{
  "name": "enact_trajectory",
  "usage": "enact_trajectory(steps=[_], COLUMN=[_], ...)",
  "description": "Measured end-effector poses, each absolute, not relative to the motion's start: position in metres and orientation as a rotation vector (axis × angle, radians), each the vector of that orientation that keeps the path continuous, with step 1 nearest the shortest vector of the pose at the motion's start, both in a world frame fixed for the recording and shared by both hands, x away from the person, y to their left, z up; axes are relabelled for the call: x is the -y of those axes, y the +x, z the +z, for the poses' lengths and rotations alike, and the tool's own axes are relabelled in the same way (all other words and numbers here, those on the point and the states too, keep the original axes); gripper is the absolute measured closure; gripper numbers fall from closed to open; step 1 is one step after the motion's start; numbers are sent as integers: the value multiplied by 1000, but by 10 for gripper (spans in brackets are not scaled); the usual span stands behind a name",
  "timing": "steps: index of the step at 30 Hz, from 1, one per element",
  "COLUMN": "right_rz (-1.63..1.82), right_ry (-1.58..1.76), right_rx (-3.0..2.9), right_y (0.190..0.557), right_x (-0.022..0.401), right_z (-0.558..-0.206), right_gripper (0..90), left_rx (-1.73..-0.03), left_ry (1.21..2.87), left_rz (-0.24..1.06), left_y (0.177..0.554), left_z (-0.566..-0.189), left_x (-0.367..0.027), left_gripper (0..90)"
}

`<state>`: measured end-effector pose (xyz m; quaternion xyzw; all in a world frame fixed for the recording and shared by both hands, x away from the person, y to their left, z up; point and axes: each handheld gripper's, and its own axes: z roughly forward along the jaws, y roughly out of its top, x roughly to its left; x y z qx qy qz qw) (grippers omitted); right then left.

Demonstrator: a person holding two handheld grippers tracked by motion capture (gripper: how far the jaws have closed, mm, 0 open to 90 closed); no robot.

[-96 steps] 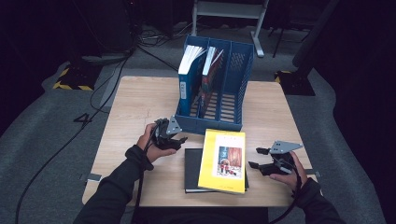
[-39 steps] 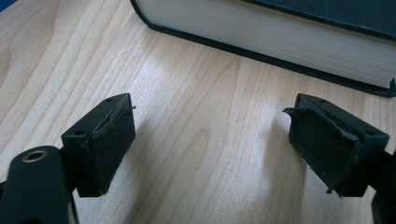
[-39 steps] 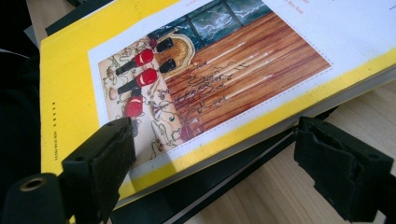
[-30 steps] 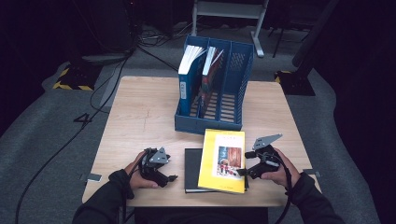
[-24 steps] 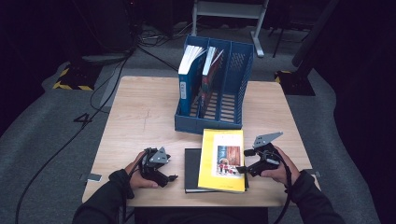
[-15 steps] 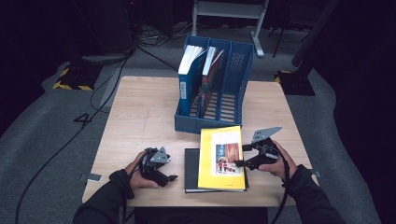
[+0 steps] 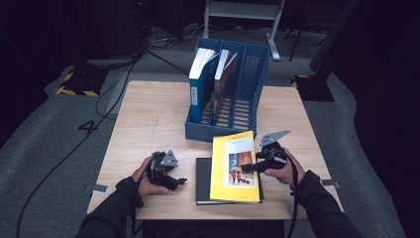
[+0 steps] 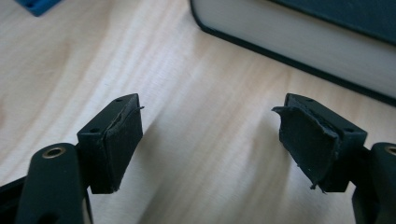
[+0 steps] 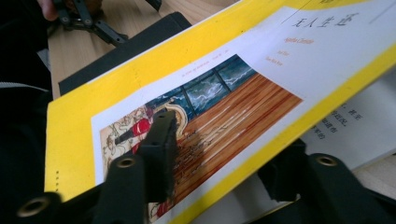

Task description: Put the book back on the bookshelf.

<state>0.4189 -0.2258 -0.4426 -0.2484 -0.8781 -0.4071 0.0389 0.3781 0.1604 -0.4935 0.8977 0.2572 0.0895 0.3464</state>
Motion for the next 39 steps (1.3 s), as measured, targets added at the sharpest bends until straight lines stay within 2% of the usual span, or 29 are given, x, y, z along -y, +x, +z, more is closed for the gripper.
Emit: enact_trajectory(steps=[6, 10, 20, 39], right_rz=[-1286, -1305, -1372, -1492], right_ry=[-755, -742, -718, -672], right_rx=[2660, 2662, 2682, 2703], right_y=[422, 422, 417, 408], right_x=[225, 223, 222, 223], right_z=[-445, -447, -448, -447], right_gripper=[668, 689, 704, 714], left_rx=[-681, -663, -607, -600], left_ry=[2270, 2280, 2277, 2284], left_rz=[314, 333, 407, 415], left_y=[388, 398, 418, 451], left_z=[-478, -474, -461, -465], left_x=[-160, -151, -119, -91], left_gripper=[231, 241, 270, 323])
